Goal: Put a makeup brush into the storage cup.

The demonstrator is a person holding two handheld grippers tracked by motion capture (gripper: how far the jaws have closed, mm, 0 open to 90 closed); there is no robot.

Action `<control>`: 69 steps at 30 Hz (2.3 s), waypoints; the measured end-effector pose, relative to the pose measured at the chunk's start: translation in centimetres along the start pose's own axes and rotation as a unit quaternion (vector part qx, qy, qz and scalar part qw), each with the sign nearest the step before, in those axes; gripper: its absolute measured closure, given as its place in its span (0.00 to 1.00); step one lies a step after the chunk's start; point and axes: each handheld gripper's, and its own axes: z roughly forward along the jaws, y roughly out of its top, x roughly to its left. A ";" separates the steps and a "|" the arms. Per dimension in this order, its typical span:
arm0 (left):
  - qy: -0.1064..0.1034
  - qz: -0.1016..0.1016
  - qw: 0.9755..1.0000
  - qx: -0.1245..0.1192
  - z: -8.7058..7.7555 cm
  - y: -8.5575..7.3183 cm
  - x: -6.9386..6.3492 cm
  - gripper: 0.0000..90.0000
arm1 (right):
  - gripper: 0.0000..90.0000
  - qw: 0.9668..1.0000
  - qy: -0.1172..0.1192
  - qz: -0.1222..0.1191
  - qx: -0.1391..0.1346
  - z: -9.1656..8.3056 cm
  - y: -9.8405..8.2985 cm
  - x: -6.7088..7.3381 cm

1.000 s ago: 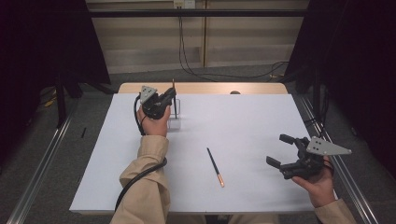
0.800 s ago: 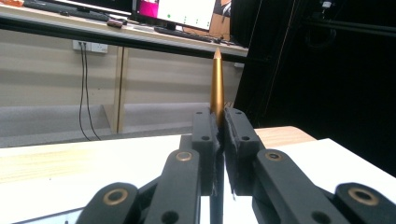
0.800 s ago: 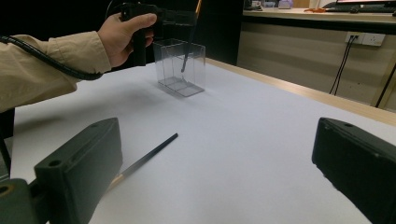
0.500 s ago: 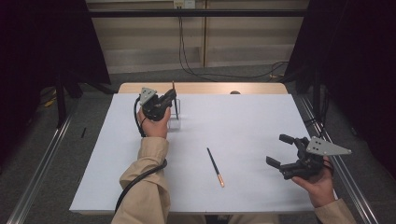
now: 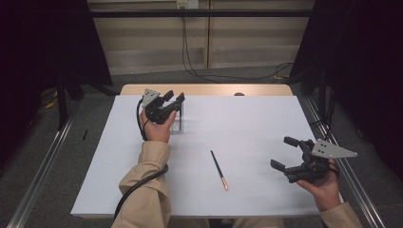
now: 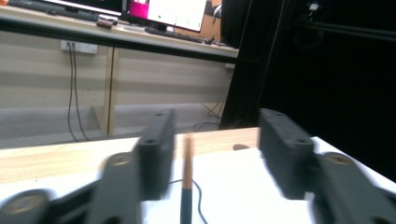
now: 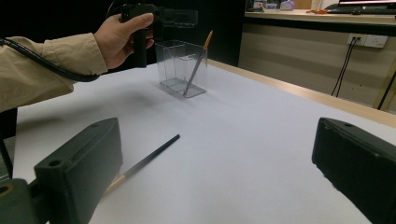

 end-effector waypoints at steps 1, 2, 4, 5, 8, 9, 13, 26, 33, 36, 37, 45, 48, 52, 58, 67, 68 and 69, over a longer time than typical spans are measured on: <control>0.000 0.000 1.000 0.003 0.0 0.0 0.0 0.41 | 0.01 1.000 0.001 0.000 0.000 0.0 0.0 0.0; -0.003 0.000 1.000 0.004 -0.1 0.1 0.0 0.39 | 0.01 1.000 0.001 -0.001 0.000 0.0 0.0 0.0; -0.007 0.001 1.000 0.003 -0.2 0.1 0.0 0.35 | 0.01 1.000 0.001 -0.001 0.001 0.1 0.0 0.0; -0.011 0.000 1.000 0.003 -0.3 0.1 0.0 0.33 | 0.01 1.000 0.001 -0.001 0.001 0.1 0.0 0.1; -0.018 0.000 1.000 0.002 -0.4 0.2 -0.1 0.29 | 0.01 1.000 0.001 -0.001 0.001 0.1 0.0 0.1; -0.024 0.002 1.000 0.002 -0.5 0.2 0.0 0.27 | 0.01 1.000 0.001 -0.002 0.002 0.1 0.0 0.1; -0.033 -0.002 0.999 0.001 -0.7 0.3 -0.1 0.19 | 0.01 1.000 0.001 -0.002 0.002 0.1 0.0 0.1; -0.057 0.009 0.998 -0.003 -1.7 0.9 0.0 0.05 | 0.01 1.000 0.002 -0.002 0.004 0.2 -0.1 0.1; -0.078 0.015 0.997 0.008 -2.5 1.0 0.0 0.00 | 0.01 1.000 0.000 -0.003 0.005 0.2 0.0 0.1; -0.082 0.012 0.996 0.010 -2.9 1.0 0.0 0.00 | 0.01 1.000 0.001 -0.003 0.006 0.2 -0.1 0.1; -0.087 0.010 0.996 0.013 -3.0 1.0 0.0 0.00 | 0.01 1.000 0.001 -0.003 0.006 0.2 -0.1 0.1; -0.104 0.026 0.994 0.032 -3.8 0.6 0.0 0.00 | 0.01 1.000 0.000 -0.002 0.007 0.2 -0.1 0.1; -0.112 0.029 0.993 0.033 -4.3 0.5 0.0 0.00 | 0.01 1.000 0.000 -0.003 0.007 0.2 -0.1 0.1; -0.126 0.038 0.991 0.035 -5.0 0.4 -0.1 0.00 | 0.01 1.000 0.000 -0.002 0.006 0.2 -0.1 0.1; -0.141 0.054 0.988 0.043 -5.5 0.3 -0.3 0.00 | 0.01 1.000 0.000 -0.002 0.006 0.3 -0.1 0.2; -0.162 0.069 0.983 0.050 -6.5 0.0 -0.7 0.00 | 0.01 1.000 0.002 -0.001 0.008 0.4 -0.2 0.1; -0.164 0.072 0.982 0.051 -6.7 -0.1 -0.7 0.00 | 0.01 1.000 0.002 -0.001 0.009 0.4 -0.2 0.2; -0.164 0.076 0.982 0.054 -6.9 -0.1 -0.7 0.00 | 0.01 1.000 0.001 -0.001 0.008 0.4 -0.2 0.2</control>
